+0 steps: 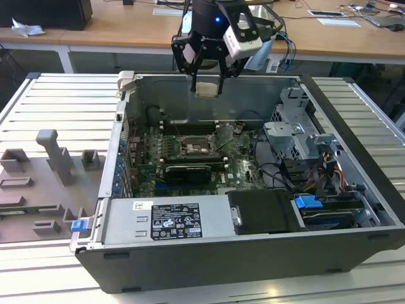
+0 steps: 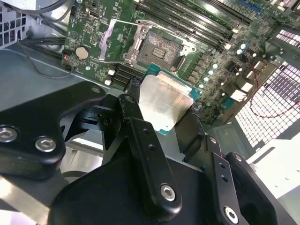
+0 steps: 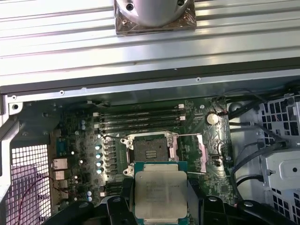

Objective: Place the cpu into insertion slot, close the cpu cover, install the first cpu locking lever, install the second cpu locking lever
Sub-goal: 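Place the cpu into insertion slot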

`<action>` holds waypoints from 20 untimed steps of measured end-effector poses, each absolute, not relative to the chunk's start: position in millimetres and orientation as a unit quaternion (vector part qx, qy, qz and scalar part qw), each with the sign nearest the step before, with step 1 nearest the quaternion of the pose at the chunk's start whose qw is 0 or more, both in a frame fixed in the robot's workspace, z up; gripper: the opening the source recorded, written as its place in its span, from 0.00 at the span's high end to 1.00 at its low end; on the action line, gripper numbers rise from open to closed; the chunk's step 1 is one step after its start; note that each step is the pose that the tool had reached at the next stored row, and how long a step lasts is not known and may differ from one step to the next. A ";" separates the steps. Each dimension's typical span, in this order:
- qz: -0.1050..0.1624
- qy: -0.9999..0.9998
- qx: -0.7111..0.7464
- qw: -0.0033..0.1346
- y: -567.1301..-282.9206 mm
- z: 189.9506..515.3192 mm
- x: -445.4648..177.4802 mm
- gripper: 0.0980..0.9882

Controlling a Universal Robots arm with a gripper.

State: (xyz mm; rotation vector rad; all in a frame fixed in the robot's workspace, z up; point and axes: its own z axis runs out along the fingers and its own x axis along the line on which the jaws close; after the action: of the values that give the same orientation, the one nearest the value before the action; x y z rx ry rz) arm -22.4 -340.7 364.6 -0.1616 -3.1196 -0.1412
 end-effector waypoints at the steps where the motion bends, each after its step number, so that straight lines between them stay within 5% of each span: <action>1: -0.045 -0.998 -0.053 0.007 -340.7 364.6 -22.4 0.50; 20: -0.045 -0.996 -0.082 0.006 -340.7 364.6 -22.4 0.50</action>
State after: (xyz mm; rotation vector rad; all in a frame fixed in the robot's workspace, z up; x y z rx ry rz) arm -22.4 -340.7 364.6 -0.2557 -3.1160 -0.1420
